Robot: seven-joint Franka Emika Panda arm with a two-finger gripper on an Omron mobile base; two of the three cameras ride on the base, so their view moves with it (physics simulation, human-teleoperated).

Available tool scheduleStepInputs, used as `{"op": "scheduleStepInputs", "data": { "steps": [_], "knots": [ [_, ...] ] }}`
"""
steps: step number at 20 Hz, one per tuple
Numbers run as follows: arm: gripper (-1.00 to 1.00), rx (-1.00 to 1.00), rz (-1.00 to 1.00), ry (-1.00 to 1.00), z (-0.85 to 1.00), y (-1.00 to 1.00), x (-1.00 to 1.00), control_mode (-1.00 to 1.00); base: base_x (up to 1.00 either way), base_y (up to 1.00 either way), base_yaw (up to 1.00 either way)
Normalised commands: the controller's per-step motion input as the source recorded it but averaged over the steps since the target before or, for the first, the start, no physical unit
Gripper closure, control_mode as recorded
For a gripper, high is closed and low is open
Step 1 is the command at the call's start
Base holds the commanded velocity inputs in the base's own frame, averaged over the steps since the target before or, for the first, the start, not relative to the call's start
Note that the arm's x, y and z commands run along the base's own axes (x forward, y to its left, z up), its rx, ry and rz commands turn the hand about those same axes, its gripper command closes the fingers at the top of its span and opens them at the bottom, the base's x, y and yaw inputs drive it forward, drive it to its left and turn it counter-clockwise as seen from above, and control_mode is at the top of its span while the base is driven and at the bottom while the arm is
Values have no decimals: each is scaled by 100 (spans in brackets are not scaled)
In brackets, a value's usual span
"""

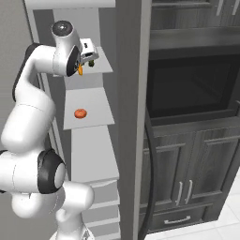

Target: Take the squash and carrot from the second highest rack and move them to the highest rack where the steak and squash are located, to maximize freezer space. Close the freezer door after rearranging.

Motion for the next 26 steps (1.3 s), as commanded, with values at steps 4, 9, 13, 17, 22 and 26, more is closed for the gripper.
{"op": "scheduleStepInputs", "data": {
  "steps": [4,9,13,17,22,26],
  "knots": [
    [100,0,0,10,-12,0,76,-100,0,0,0],
    [100,0,0,7,-8,0,70,-100,0,0,0],
    [100,0,0,9,-18,0,71,-100,0,0,0],
    [100,1,7,24,-18,-8,66,-100,0,0,0],
    [100,9,14,10,-2,-40,24,-100,0,0,0],
    [100,14,13,1,0,-30,30,-100,0,0,0]
  ]
}}
